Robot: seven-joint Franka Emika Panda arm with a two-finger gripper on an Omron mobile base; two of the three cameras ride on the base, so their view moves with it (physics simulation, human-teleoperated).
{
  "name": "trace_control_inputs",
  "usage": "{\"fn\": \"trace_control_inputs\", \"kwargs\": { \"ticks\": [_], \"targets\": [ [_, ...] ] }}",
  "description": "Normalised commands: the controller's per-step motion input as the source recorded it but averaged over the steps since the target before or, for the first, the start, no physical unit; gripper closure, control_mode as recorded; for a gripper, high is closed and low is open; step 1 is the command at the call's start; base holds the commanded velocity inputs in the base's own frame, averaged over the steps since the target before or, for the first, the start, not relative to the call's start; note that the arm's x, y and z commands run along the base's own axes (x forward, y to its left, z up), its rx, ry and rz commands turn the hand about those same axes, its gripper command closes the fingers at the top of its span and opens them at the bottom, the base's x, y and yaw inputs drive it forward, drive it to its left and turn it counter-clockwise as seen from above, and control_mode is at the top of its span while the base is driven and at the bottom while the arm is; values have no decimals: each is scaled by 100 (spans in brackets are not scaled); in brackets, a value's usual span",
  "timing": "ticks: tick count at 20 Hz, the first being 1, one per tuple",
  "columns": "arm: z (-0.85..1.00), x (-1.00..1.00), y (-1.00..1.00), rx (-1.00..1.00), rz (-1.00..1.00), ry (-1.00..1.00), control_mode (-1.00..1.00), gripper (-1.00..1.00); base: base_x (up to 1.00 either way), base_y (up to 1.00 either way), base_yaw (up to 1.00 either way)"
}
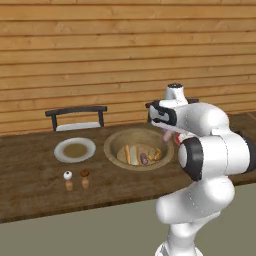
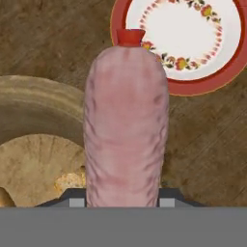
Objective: Place one bun and one sausage from the bowl on each plate.
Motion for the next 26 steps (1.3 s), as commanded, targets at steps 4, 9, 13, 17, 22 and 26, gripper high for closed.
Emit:
{"fn": "trace_control_inputs", "kwargs": {
  "ticks": [4,9,13,17,22,26],
  "targets": [
    [44,-50,-100,22,-35,18,-100,100,0,0,0],
    [-47,-1,-94,7,-25,10,-100,100,0,0,0],
    [-49,67,-48,-5,-6,7,-100,100,0,0,0],
    [-34,19,-78,-3,0,0,-100,100,0,0,0],
    [-68,44,-38,-4,-2,-3,-100,100,0,0,0],
    [-45,52,-18,-6,0,-12,-100,-100,0,0,0]
  ]
}}
